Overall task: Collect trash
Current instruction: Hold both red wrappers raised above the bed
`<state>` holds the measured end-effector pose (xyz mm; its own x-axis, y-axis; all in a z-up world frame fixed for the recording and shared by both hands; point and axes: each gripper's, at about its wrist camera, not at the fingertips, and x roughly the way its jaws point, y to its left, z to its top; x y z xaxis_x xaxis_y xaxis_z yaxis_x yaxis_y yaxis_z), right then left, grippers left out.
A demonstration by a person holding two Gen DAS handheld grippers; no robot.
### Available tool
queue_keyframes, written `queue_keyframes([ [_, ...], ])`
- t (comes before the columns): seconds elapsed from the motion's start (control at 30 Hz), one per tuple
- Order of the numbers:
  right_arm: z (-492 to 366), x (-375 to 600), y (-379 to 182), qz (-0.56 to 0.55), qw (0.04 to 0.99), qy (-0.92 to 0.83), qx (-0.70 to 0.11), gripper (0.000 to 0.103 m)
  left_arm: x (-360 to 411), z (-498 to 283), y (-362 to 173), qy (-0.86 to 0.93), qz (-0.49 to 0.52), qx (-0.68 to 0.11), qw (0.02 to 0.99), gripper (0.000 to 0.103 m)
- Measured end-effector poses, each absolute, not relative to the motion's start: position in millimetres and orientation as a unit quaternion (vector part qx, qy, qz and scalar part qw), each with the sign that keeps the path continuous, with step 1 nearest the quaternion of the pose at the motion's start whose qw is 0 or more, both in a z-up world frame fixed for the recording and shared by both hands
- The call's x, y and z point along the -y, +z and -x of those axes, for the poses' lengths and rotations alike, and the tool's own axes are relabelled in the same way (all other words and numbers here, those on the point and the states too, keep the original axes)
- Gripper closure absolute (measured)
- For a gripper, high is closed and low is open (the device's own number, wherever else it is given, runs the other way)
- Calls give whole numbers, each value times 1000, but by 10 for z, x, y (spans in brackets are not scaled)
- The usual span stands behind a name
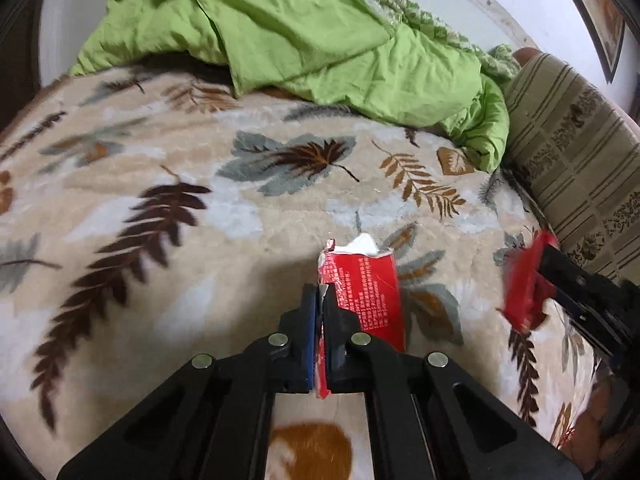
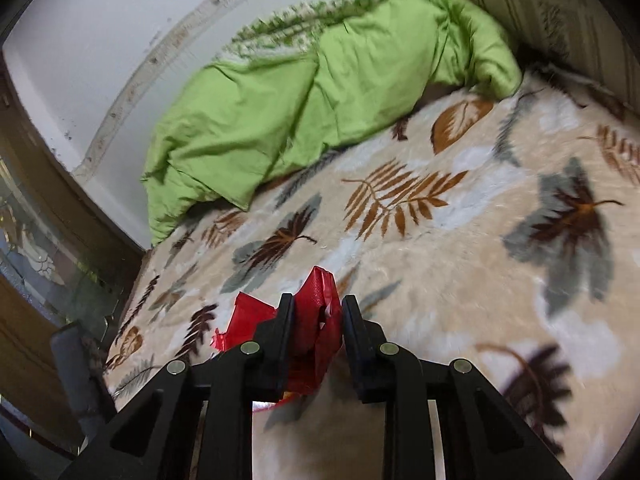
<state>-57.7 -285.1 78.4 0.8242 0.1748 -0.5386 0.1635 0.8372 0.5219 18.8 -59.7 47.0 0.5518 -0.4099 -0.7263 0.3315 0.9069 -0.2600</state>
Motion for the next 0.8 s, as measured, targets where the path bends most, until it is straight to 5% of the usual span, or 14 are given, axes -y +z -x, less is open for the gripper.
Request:
queue_keyframes([
  [0.53, 1784, 2314, 926, -202, 941, 17, -270, 78, -205, 1213, 928, -162, -3, -326, 931, 100],
  [0.8, 1842, 2298, 918, -195, 943, 16, -268, 78, -252, 1299, 924, -162, -1, -322, 933, 100],
])
